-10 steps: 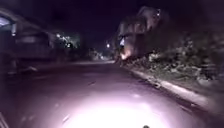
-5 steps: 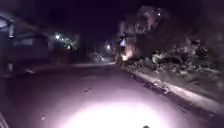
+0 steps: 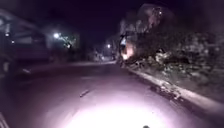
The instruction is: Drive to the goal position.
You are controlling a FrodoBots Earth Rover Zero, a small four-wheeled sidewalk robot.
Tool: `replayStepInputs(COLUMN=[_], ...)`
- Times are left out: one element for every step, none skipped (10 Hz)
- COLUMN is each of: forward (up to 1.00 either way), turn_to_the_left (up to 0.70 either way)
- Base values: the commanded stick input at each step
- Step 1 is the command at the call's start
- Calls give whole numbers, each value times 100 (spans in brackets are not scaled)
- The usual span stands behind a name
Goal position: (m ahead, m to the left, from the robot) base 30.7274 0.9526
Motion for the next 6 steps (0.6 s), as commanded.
replayStepInputs(forward=[70, 70, 70, 70, 70, 70], turn_to_the_left=[0, 0, 0, 0, 0, 0])
